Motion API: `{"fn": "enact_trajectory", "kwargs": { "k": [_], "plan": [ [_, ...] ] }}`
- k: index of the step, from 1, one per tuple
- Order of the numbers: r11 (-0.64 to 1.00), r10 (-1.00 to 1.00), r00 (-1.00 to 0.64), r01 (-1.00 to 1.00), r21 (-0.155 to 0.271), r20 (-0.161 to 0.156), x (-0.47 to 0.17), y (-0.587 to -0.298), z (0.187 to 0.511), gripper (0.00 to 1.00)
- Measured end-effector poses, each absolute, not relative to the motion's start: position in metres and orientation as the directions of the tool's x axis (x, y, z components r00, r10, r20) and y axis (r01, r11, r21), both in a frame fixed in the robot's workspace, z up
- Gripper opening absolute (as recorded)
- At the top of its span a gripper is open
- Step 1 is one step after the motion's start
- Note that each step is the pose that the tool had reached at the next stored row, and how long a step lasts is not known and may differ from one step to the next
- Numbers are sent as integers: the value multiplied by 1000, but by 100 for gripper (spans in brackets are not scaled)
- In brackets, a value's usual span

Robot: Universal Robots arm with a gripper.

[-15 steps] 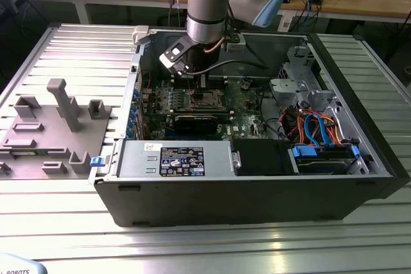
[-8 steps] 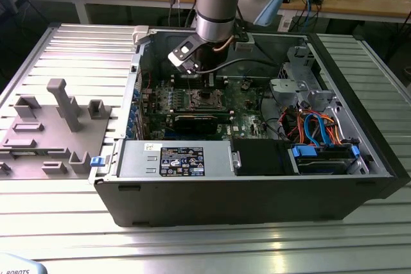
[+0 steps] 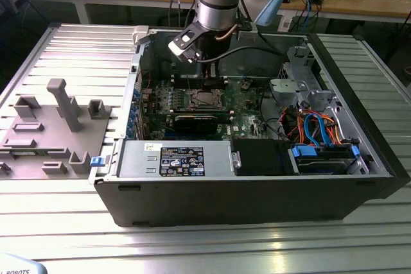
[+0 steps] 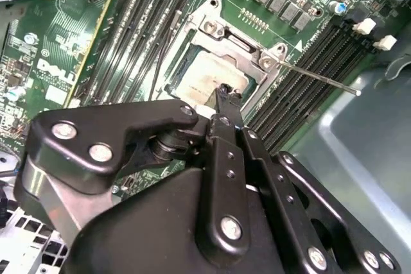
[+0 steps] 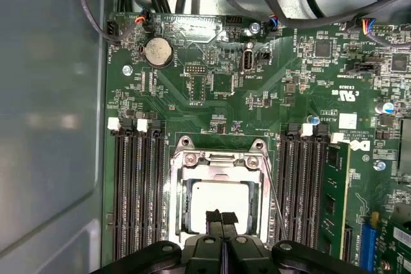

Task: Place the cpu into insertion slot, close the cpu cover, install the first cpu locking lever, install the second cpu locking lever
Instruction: 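Close the cpu cover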

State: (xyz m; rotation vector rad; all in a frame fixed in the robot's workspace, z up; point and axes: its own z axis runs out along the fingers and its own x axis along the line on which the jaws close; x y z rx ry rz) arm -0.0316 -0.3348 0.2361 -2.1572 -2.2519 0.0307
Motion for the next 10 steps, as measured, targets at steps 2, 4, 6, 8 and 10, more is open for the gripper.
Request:
{"fn": "enact_trajectory", "kwargs": {
  "k": [2, 4, 6, 8, 10],
  "plan": [
    [43, 999, -43, 999, -30, 4, -32, -335, 236, 11],
    [43, 999, -43, 999, -30, 5, -32, -335, 236, 11],
    [43, 999, -43, 999, -30, 6, -32, -335, 236, 11],
    [43, 999, -43, 999, -30, 7, -32, -335, 236, 11],
    [43, 999, -43, 999, -30, 7, -32, -335, 236, 11]
  ]
}}
